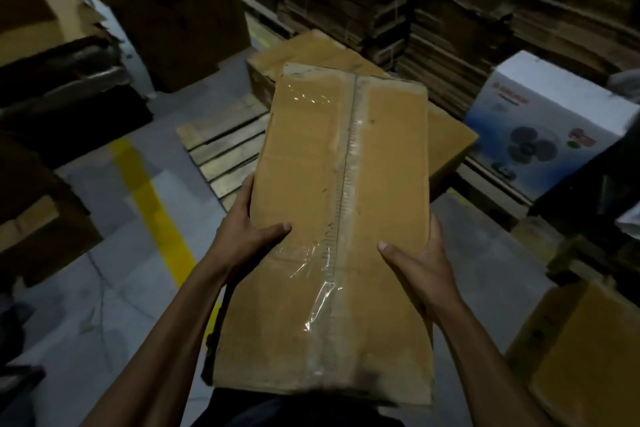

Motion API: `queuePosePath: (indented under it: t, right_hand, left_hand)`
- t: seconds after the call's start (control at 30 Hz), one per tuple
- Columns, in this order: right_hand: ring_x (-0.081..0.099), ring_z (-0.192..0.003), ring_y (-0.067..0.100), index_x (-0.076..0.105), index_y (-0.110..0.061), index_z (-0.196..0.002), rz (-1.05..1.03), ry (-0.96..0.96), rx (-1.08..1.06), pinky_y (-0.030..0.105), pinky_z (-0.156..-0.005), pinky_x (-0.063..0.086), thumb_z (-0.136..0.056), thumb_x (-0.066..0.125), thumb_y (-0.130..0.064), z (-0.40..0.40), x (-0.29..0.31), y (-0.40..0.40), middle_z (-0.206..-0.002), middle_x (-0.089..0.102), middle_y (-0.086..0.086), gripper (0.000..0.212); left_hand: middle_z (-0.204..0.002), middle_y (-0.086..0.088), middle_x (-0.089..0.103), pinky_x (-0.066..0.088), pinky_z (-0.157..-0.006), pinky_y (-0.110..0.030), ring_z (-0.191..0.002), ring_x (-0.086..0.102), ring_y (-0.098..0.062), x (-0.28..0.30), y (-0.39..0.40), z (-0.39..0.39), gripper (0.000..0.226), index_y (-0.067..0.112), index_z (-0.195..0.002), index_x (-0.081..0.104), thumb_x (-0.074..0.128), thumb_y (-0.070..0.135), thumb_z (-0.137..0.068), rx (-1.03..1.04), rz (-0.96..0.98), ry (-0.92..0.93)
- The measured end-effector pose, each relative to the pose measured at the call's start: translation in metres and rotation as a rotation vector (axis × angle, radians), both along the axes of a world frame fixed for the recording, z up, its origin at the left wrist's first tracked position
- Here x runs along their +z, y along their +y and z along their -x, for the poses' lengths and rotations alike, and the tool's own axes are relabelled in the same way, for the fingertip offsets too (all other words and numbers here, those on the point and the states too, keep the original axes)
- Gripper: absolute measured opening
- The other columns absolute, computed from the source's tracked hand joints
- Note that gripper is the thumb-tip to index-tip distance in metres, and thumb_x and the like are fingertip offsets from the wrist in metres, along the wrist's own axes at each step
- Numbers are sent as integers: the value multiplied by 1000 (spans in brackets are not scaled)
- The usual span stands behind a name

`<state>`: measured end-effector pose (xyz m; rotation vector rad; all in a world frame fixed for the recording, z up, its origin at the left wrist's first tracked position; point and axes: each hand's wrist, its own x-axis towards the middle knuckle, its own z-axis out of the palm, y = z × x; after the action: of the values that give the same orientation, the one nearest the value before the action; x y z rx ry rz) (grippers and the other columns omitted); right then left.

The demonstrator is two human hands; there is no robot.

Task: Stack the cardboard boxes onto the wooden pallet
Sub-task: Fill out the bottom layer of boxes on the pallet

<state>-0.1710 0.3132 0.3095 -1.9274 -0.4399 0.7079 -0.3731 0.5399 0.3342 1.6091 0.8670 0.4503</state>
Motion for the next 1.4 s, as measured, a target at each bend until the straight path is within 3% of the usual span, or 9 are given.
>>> queuePosePath:
  t: [0.13,0.23,0.37,0.7,0.9,1.03,1.17,1.3,1.4]
  right_hand:
    - [55,-119,16,17,-50,-151,3,-34,84,53,-103,48,-65,88,-56,35,3,74,-129,55,-17,112]
    - [54,-122,16,17,-51,-150,6,-53,109,52,-105,47,-59,86,-65,71,2,144,-134,52,-16,115]
    - [56,-119,12,20,-54,-148,-4,-61,144,52,-105,47,-56,85,-65,121,4,233,-123,52,-31,113]
    - [53,-123,18,16,-48,-152,44,-76,232,53,-105,46,-52,80,-69,192,19,426,-134,51,-12,120]
    - [52,-124,19,17,-47,-152,50,-87,254,52,-106,46,-62,84,-61,192,0,537,-137,52,-11,114]
    - [52,-123,20,14,-45,-154,44,-77,246,52,-105,46,-66,85,-56,179,-19,626,-135,51,-10,114]
    - [53,-120,20,14,-46,-154,48,-49,243,48,-105,45,-64,82,-58,165,-25,717,-132,51,-11,113]
    - [52,-115,18,14,-48,-152,76,-38,227,46,-102,46,-72,84,-50,159,-18,788,-128,51,-11,107]
    - [53,-115,20,14,-53,-149,95,-39,183,51,-102,47,-67,83,-57,156,-14,833,-126,51,-12,108]
  left_hand:
    - [-125,14,63,56,-90,-51,-110,66,-18,-12,57,52,96,52,-139,36,90,38,-61,111,-1,-25]
    - [-125,12,63,56,-89,-51,-110,66,-19,-21,117,97,94,50,-140,36,90,37,-64,143,6,-49]
    - [-128,11,61,56,-89,-51,-111,65,-20,-21,200,152,96,50,-143,33,88,40,-65,160,-9,-50]
    - [-126,22,57,53,-94,-52,-115,60,-13,-3,365,242,86,61,-132,35,85,50,-62,268,-70,-55]
    - [-134,14,54,52,-96,-53,-119,58,-17,-19,469,250,102,52,-144,29,87,51,-60,321,-23,-41]
    - [-131,14,58,53,-95,-51,-117,61,-15,-34,558,235,94,50,-141,35,87,46,-64,308,-41,-37]
    - [-126,18,58,54,-94,-50,-115,61,-15,-35,652,217,84,62,-129,38,87,44,-63,305,-11,-20]
    - [-131,10,56,53,-95,-52,-118,59,-18,-31,736,207,93,45,-140,38,88,43,-61,264,-5,-6]
    - [-132,11,56,52,-97,-51,-119,58,-17,-31,791,197,96,43,-141,37,87,44,-59,241,-7,5]
